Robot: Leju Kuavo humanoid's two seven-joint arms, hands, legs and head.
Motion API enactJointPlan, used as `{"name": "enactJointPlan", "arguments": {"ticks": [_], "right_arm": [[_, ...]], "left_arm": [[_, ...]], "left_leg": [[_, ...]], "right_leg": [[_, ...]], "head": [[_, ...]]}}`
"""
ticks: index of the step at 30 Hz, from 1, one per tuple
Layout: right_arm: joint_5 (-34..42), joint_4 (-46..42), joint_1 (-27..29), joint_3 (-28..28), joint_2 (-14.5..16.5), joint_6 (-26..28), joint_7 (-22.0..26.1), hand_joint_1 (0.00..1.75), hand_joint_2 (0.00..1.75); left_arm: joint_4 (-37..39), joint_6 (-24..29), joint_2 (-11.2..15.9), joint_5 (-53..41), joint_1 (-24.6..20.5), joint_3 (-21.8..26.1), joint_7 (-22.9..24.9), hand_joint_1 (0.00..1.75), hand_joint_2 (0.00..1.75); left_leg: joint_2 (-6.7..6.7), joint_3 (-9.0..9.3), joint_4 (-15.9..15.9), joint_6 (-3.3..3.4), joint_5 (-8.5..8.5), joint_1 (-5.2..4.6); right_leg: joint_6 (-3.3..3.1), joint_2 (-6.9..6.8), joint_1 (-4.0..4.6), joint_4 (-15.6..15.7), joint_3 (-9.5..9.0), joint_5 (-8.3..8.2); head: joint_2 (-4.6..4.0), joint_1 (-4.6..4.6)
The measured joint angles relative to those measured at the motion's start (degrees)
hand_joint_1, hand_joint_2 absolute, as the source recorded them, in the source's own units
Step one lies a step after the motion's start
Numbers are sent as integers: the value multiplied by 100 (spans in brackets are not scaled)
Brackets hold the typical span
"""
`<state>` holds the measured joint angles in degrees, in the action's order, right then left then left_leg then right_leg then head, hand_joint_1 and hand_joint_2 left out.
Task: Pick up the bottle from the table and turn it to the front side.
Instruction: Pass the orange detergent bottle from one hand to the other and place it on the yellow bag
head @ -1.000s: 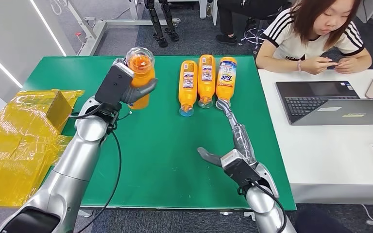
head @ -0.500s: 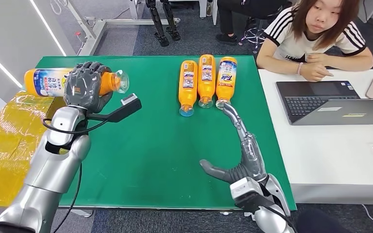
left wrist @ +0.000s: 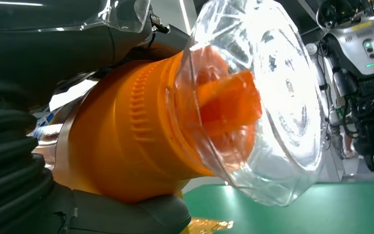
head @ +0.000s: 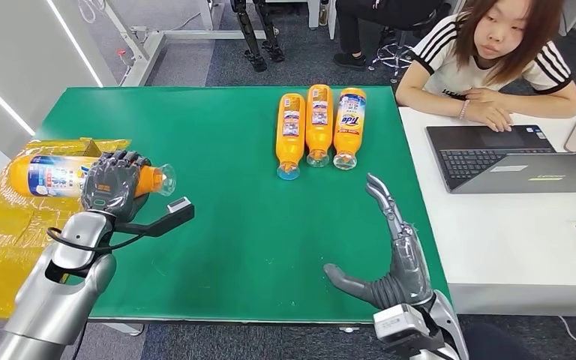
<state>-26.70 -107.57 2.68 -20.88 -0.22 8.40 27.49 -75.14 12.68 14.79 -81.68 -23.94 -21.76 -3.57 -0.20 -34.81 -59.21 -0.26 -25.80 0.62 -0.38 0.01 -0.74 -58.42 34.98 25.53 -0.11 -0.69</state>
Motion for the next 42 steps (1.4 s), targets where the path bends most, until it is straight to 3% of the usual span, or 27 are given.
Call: {"name": "enactJointPlan", "arguments": {"ticks": [9, 17, 28, 40, 41, 42], "right_arm": [[-161, -242, 256, 43, -65, 73, -9, 0, 175], [-296, -421, 295, 43, -72, 104, -158, 0, 175], [-384, -536, 468, 43, -96, 180, -179, 0, 175], [-382, -533, 458, 40, -102, 138, -229, 0, 175], [-380, -533, 459, 40, -103, 144, -225, 0, 175], [-379, -532, 460, 39, -103, 150, -222, 0, 175]], "left_arm": [[211, 169, 16, 130, 204, 63, -38, 175, 175], [1019, 323, -333, 170, 136, 63, -14, 175, 175], [2644, 737, -664, -15, -372, 121, 135, 175, 175], [4181, 1024, -798, -199, -962, 272, 238, 172, 175], [4254, 1053, -807, -206, -994, 284, 233, 153, 175], [4317, 1083, -819, -210, -1023, 298, 230, 110, 175]], "left_leg": [[-1, -1, 0, 0, 0, -1], [1, 0, -1, 0, 0, -1], [3, 0, -1, 0, 0, -1], [1, -1, -1, 0, 0, 0], [1, -1, -1, 0, 0, -1], [1, -1, -1, 0, 0, -1]], "right_leg": [[0, 0, -1, 2, 0, 0], [0, 0, -1, 2, 1, -1], [0, 2, -1, 1, 2, -2], [-1, 1, 0, 1, 1, -2], [-1, 1, 0, 1, 1, -2], [-1, 1, 0, 1, 1, -2]], "head": [[0, -1], [0, -2], [0, -1], [0, -1], [0, -1], [0, -1]]}}
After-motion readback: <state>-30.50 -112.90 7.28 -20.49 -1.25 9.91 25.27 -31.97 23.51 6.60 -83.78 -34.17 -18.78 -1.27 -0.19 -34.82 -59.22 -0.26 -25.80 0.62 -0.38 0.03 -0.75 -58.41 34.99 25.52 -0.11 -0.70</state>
